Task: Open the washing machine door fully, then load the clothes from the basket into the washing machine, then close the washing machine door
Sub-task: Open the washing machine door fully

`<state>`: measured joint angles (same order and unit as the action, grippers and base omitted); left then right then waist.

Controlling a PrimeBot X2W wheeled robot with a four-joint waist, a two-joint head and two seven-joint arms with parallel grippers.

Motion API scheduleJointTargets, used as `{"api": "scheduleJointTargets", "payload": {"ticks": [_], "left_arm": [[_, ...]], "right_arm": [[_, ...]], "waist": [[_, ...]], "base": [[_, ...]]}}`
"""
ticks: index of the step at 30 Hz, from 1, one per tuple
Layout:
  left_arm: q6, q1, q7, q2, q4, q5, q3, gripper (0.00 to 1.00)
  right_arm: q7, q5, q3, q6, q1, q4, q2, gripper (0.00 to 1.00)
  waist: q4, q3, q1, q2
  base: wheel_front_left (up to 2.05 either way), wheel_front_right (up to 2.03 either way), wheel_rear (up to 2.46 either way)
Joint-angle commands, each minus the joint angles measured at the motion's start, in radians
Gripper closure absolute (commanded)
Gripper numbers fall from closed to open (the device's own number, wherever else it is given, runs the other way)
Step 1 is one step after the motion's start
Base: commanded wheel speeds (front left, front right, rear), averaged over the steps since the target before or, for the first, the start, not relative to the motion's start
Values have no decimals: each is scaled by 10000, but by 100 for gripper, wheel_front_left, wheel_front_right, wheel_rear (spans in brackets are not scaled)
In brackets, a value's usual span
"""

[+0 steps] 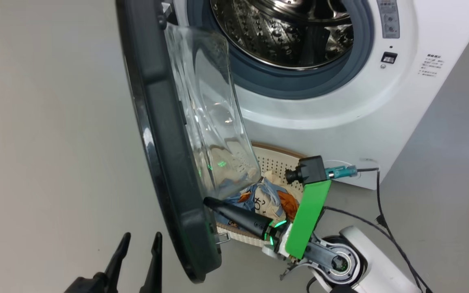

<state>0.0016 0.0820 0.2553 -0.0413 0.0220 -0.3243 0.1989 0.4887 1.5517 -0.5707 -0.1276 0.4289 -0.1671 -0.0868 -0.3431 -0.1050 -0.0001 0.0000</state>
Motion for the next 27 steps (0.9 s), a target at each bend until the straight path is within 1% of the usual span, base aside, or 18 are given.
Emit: {"api": "scheduleJointTargets", "payload": {"ticks": [1,5,6,7,8,10,11,13,16,22,25,27], "left_arm": [[43,-165,65,-89,-193,-48,-414,0],[-11,-119,65,-89,-82,48,-690,0],[-34,-95,65,-89,-45,86,-786,0],[-57,-71,65,-89,-16,128,-890,0],[-57,-71,65,-89,-16,128,-890,0],[-110,-17,65,-89,54,217,-1090,0],[-137,4,65,-89,84,280,-1180,0],[-196,-7,65,-89,129,389,-1335,0],[-242,-53,65,-89,171,501,-1539,0],[-311,-181,65,-89,386,733,-1764,0],[-346,-216,65,-89,434,819,-1860,0],[-380,-195,65,-89,463,902,-1949,0]], "right_arm": [[-146,3,-235,-31,-55,252,328,100],[-496,-198,-237,-31,-221,317,169,100],[-618,-304,-260,-31,-265,377,88,88],[-780,-410,-274,-31,-319,452,5,57],[-780,-410,-274,-31,-319,452,5,57],[-1084,-578,-324,-31,-450,616,-195,3],[-1270,-711,-362,-31,-499,718,-325,0],[-1698,-1001,-449,-31,-559,937,-609,0],[-2663,-1639,-664,-31,-602,1257,-1131,0],[-5179,-2759,-1028,-31,-848,1465,-2375,0],[-6497,-3418,-1175,-31,-1056,1306,-3079,0],[-7122,-4000,-1177,-31,-1209,1087,-3527,0]], "waist": [[129,158,1,0],[364,465,1,0],[437,552,1,0],[508,637,1,0],[508,637,1,0],[638,815,1,0],[701,875,1,0],[823,953,1,0],[998,1072,1,0],[1252,1250,1,0],[1403,1298,1,0],[1509,1321,1,0]], "base": [[0,0,0],[0,0,0],[0,0,0],[0,0,0],[0,0,0],[0,0,0],[0,0,0],[0,0,0],[0,0,0],[0,0,0],[0,0,0],[0,0,0]]}}
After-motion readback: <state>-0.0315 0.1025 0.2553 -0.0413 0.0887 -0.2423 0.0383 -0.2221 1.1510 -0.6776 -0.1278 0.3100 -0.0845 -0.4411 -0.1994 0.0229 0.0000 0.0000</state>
